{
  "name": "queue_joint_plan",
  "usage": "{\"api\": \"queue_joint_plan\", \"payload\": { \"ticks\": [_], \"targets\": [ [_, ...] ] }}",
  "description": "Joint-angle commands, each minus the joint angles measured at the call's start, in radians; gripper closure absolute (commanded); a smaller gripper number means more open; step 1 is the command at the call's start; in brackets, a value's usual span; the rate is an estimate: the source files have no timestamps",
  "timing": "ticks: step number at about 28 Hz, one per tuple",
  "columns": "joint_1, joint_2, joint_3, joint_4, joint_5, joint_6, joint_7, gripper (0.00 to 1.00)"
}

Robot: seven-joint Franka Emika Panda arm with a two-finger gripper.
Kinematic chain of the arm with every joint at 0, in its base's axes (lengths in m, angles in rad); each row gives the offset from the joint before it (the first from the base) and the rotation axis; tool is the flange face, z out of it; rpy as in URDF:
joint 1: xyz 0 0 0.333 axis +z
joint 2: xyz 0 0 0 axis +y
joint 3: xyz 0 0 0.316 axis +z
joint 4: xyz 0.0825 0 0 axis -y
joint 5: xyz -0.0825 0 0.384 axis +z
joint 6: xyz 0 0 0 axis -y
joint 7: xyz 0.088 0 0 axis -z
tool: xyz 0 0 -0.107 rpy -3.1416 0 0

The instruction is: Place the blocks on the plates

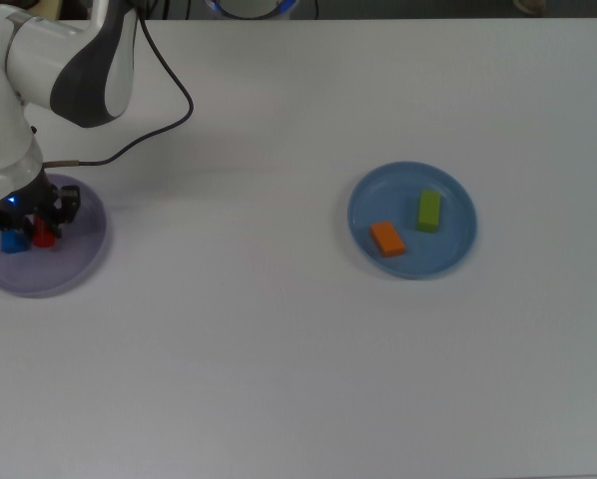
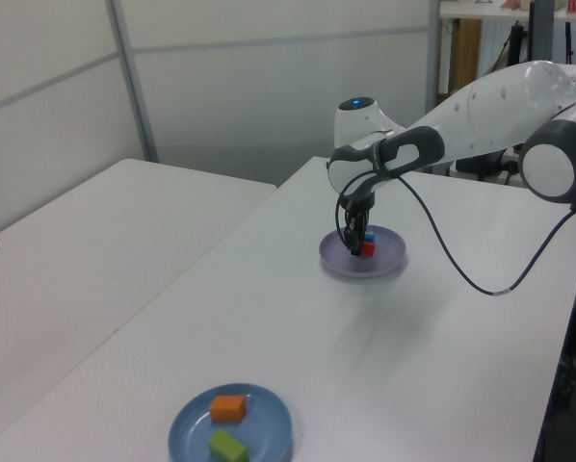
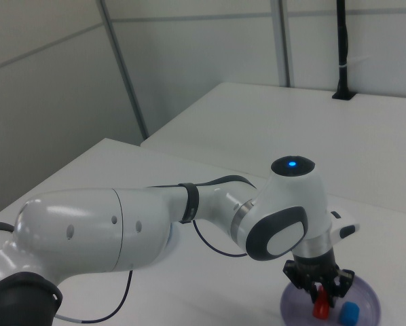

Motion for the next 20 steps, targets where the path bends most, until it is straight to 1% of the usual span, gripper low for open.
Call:
{"api": "queue_joint_plan", "payload": {
  "ticks": [1,2,3,8,10,13,14,16,19,20],
  "targets": [
    [0.0,0.006,0.001,0.008,-0.007,0.008,0.006,0.12],
    [0.0,0.006,0.001,0.006,-0.007,0.008,0.006,0.02],
    [0.001,0.006,0.001,0.006,-0.007,0.006,0.009,0.0],
    [0.015,0.001,0.004,0.005,-0.004,-0.001,0.047,0.0],
    [0.038,0.0,0.01,0.006,-0.004,-0.001,0.11,0.0],
    [0.087,-0.002,0.01,0.006,-0.006,-0.003,0.2,0.0],
    [0.12,-0.005,0.01,0.006,-0.007,-0.006,0.266,0.0],
    [0.153,-0.013,0.009,0.006,-0.007,-0.02,0.343,0.0],
    [0.191,-0.042,0.007,0.011,-0.009,-0.061,0.447,0.0],
    [0.211,-0.068,0.009,0.012,-0.013,-0.093,0.492,0.0]
  ]
}}
